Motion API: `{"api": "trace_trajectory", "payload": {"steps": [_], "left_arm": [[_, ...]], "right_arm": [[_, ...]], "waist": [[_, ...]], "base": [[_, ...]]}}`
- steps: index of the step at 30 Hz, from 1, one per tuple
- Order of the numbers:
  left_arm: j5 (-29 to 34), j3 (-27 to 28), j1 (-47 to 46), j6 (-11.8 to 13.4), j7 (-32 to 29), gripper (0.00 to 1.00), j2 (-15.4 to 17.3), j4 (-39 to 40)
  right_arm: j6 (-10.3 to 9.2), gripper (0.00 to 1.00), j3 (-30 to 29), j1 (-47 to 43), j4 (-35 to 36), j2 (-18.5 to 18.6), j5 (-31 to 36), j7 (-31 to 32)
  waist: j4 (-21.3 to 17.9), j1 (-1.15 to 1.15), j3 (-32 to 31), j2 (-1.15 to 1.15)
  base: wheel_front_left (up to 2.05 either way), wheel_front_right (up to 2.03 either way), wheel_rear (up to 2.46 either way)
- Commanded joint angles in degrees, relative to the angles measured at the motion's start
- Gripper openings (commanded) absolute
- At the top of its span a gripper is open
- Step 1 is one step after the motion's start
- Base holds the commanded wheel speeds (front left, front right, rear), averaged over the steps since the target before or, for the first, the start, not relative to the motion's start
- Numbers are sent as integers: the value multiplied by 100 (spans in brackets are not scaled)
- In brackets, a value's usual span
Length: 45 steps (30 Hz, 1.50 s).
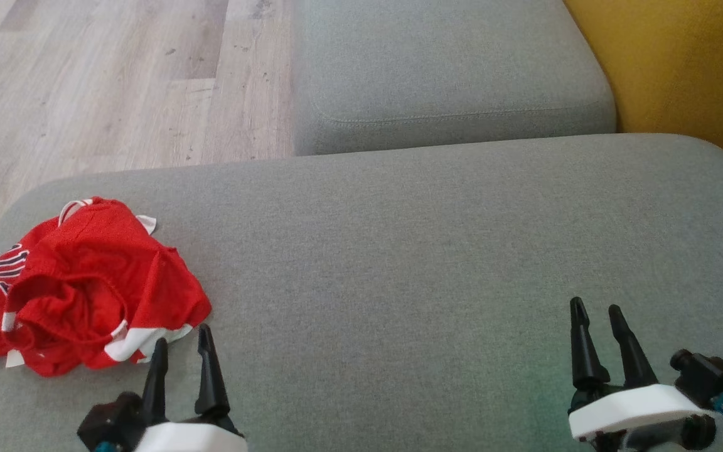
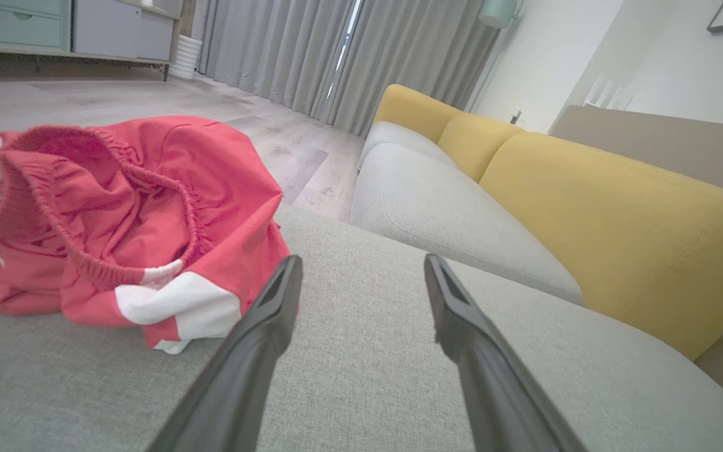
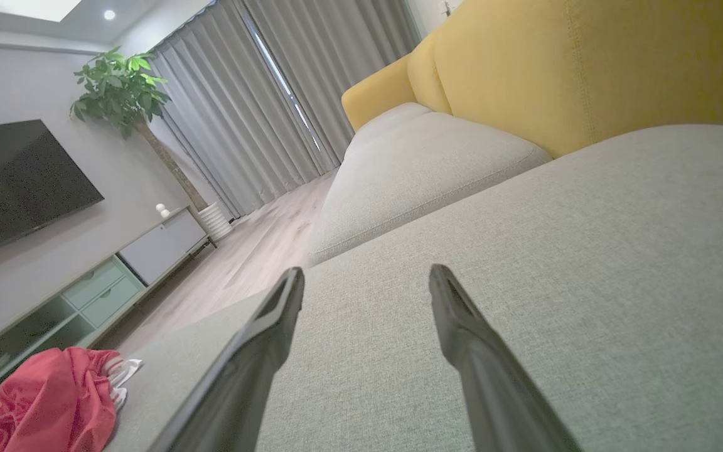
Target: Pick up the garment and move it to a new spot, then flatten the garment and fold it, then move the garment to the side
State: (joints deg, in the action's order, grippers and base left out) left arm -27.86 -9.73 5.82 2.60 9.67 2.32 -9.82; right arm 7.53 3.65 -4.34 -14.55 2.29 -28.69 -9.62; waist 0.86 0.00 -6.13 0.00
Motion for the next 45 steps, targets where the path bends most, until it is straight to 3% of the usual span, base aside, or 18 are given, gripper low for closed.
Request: {"api": "trace_trajectory", "payload": {"steps": [1, 28, 45], "left_arm": [[146, 75, -199, 49, 73, 100, 42, 200], [1986, -228, -99, 506, 532, 100, 55, 227], [1840, -212, -152, 504, 533, 100, 55, 95]], "right_arm": [[-3, 100, 140, 158, 205, 47, 154, -81], [-4, 100, 387, 94, 118, 59, 1934, -537], [-4, 100, 374, 129, 51, 59, 1910, -538]], "waist": [[0, 0, -6, 0], [3, 0, -89, 0], [0, 0, -24, 0]], "base": [[0, 0, 0], [0, 0, 0], [0, 0, 0]]}}
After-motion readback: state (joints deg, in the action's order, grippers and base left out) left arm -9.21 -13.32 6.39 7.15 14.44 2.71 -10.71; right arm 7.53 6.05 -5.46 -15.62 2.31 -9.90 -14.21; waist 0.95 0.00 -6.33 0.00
